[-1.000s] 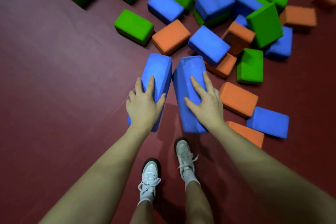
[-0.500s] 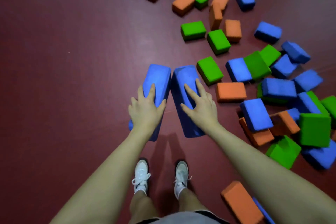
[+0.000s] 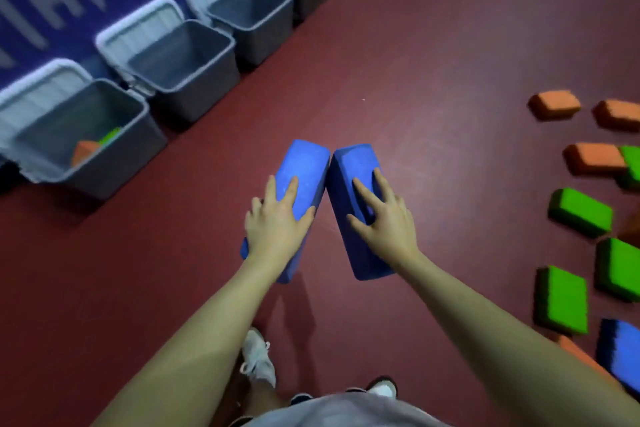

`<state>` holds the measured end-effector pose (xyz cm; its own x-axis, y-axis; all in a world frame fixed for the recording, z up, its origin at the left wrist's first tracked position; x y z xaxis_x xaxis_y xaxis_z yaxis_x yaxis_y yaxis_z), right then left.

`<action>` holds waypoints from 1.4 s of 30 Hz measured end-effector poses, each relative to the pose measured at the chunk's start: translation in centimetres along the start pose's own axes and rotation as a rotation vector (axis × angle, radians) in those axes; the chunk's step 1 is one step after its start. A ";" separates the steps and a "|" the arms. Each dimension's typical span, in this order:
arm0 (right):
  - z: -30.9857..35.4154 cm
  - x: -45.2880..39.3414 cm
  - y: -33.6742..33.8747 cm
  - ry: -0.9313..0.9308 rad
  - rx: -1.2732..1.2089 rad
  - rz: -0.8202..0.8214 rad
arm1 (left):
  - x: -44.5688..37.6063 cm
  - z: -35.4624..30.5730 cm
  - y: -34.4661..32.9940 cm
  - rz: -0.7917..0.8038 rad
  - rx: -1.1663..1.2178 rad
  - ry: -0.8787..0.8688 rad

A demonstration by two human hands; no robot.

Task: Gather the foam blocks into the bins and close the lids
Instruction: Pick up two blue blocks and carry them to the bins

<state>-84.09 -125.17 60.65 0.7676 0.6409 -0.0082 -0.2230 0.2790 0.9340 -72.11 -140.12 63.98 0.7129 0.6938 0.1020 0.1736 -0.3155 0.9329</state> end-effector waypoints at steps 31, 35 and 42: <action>65.4 -37.4 -18.6 0.769 0.010 0.144 | -28.0 54.4 28.7 -0.329 0.007 0.643; 71.2 -43.1 -20.7 0.818 0.030 0.163 | -33.4 59.3 31.4 -0.337 0.037 0.685; 80.1 -52.0 -25.9 0.826 0.060 0.201 | -42.1 69.2 34.5 -0.366 0.081 0.732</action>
<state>-70.09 -223.01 65.45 0.0272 0.9967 -0.0760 -0.2583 0.0805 0.9627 -49.17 -225.01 67.96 -0.0170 0.9996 0.0214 0.3782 -0.0134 0.9256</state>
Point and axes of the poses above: each hand's wrist, its own x-axis away from the middle knuckle, its own y-axis out of the back of the hand, z = x × y, the point moved 4 cm from there along -x, towards the middle knuckle, and after that the axes turned 6 degrees about x, right-handed, at the moved point
